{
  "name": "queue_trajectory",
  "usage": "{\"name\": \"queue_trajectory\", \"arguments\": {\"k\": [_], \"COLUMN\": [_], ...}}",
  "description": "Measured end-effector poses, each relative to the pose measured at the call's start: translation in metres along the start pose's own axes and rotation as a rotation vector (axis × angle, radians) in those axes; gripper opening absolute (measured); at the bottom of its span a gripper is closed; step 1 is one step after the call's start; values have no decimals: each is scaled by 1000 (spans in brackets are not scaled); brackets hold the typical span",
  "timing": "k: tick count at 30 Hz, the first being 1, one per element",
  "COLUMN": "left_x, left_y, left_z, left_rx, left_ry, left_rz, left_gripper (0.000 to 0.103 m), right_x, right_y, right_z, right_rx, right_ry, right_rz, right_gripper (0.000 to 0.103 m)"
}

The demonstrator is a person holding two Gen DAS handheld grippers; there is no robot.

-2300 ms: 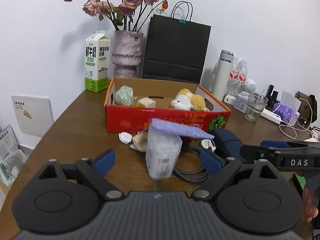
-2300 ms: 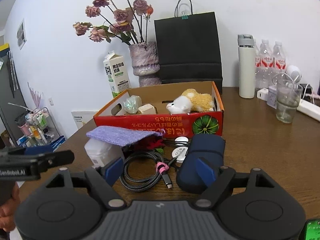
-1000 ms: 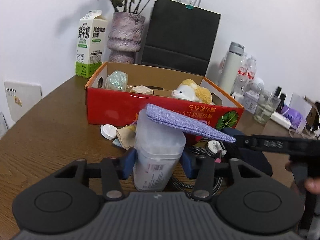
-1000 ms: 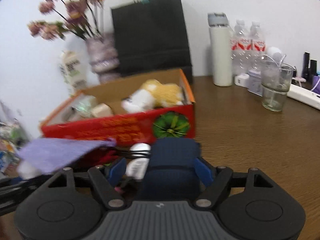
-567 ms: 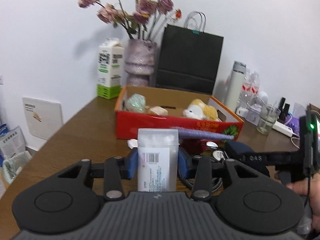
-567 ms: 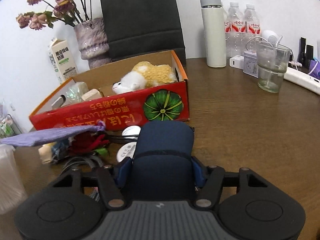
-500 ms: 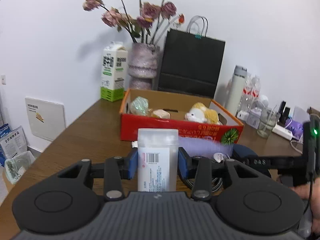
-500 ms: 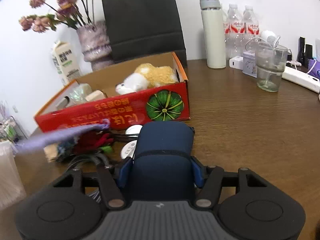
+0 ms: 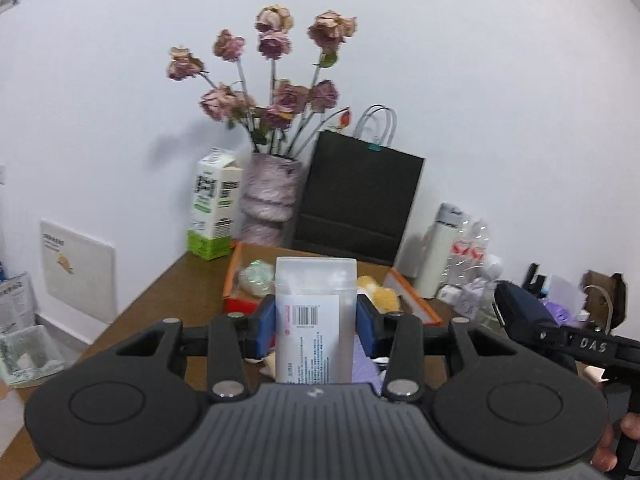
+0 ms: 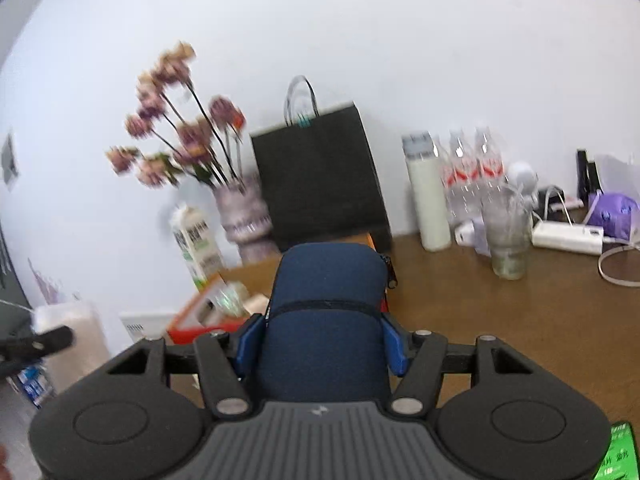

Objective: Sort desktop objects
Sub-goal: 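Carry container and navy pouch into the cardboard box and open both tools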

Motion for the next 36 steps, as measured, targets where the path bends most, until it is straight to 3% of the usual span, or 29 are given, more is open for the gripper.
{"name": "queue_trajectory", "arguments": {"k": [3, 9, 12, 18, 27, 32, 36], "left_x": [1, -25, -45, -62, -65, -33, -5], "left_y": [-5, -17, -24, -15, 6, 27, 40], "left_z": [14, 36, 56, 115, 231, 297, 306], "left_rx": [1, 42, 77, 62, -5, -87, -55], "left_ry": [41, 12, 6, 64, 226, 381, 466], "left_rz": [-18, -3, 16, 21, 66, 93, 103], "left_gripper": [41, 41, 42, 41, 42, 42, 42], "right_x": [-5, -17, -35, -63, -84, -42, 0], "right_y": [1, 1, 2, -4, -8, 4, 4], "right_z": [-5, 6, 19, 62, 192, 265, 293], "right_rx": [-2, -6, -18, -71, -135, -48, 1], "right_ry": [-11, -6, -13, 21, 244, 435, 554], "right_rz": [-9, -32, -38, -29, 29, -58, -152], "right_gripper": [59, 59, 59, 59, 59, 59, 59]}}
Point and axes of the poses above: each gripper's, at about its wrist camera, not at the fingertips, and z roughly the way its jaws point, y to its left, x to its underside, the point moved 9 cm from there along z, roughly the way its jaws point, and after that the axes turned 2 degrees about z, right-handed, at the moved point
